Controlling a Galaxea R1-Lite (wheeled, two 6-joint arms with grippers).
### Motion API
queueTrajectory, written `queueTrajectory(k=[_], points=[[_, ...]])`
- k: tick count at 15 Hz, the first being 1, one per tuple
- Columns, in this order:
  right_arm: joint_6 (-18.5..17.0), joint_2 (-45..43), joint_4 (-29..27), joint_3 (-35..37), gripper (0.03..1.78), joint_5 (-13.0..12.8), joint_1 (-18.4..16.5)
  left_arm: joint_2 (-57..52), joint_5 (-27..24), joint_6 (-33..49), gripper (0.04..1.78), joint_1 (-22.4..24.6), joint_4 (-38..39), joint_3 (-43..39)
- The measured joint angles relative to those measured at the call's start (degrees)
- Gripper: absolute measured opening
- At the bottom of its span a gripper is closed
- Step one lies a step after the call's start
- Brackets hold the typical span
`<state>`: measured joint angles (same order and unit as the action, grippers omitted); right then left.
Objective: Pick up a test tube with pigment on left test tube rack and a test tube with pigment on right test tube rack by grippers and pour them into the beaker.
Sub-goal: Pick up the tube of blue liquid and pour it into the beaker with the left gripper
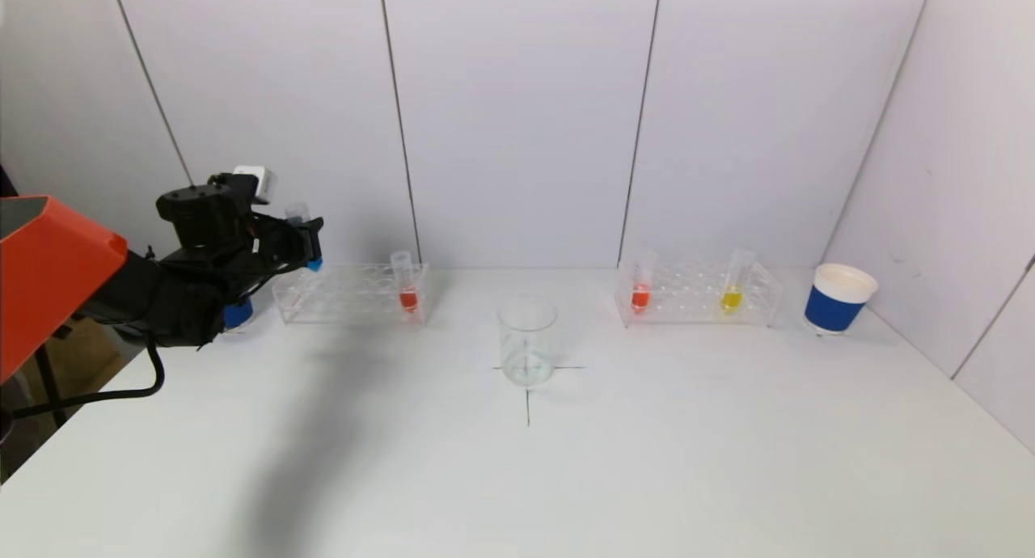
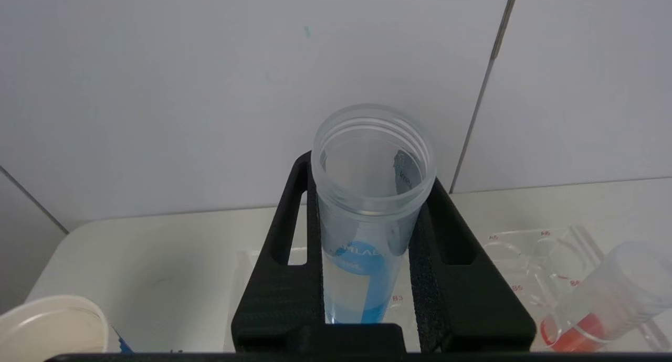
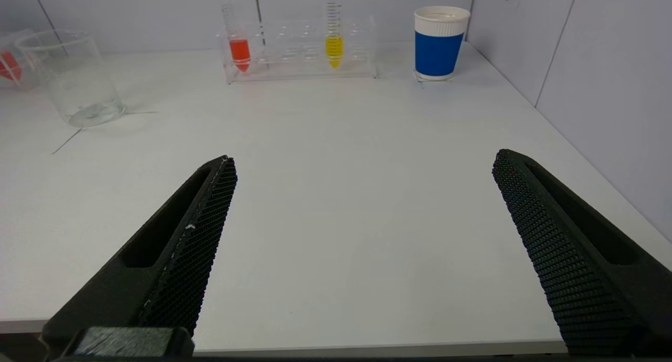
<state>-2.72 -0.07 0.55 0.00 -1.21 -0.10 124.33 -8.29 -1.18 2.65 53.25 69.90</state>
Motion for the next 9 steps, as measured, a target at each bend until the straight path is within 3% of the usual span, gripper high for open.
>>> queueTrajectory(k=[5,9], points=[[0.0,0.0,0.0,0.0,1.77,0.0,0.0,-5.6,0.5,-0.7,0.47,-3.8,-13.6,10.6],[0.0,0.0,0.0,0.0,1.77,0.0,0.0,-8.3,1.0,-0.8,0.47,-10.1,-26.3,20.2]])
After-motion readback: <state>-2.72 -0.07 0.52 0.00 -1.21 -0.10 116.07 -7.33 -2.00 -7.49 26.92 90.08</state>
